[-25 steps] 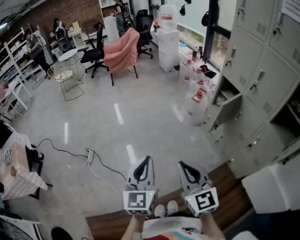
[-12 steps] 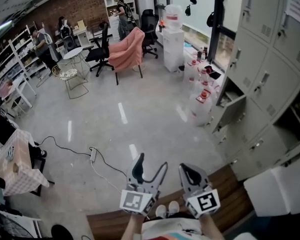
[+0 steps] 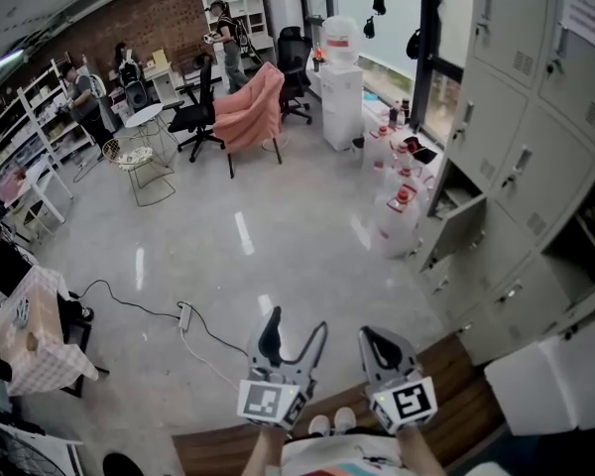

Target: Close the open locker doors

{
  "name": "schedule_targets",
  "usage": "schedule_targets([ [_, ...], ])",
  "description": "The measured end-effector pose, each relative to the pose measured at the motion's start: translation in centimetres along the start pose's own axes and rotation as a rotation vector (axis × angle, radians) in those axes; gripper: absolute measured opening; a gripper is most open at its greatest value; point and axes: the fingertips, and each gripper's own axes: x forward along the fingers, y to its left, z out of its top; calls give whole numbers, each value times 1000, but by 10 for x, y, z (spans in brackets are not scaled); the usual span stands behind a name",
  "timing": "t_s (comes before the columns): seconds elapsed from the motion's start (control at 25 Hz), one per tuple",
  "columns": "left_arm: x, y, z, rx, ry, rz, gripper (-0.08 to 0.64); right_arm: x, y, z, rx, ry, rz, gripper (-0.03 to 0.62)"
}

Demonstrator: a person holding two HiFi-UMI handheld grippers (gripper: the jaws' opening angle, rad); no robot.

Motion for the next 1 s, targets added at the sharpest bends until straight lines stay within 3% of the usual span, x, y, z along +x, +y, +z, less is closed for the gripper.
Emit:
schedule_targets([
  [0.52, 40, 4, -15, -49, -26, 69, 333, 14, -47, -15, 15, -12, 24, 6],
  [1.0, 100, 37, -32, -33, -68, 61, 333, 62, -90, -30, 5, -44, 1, 5],
])
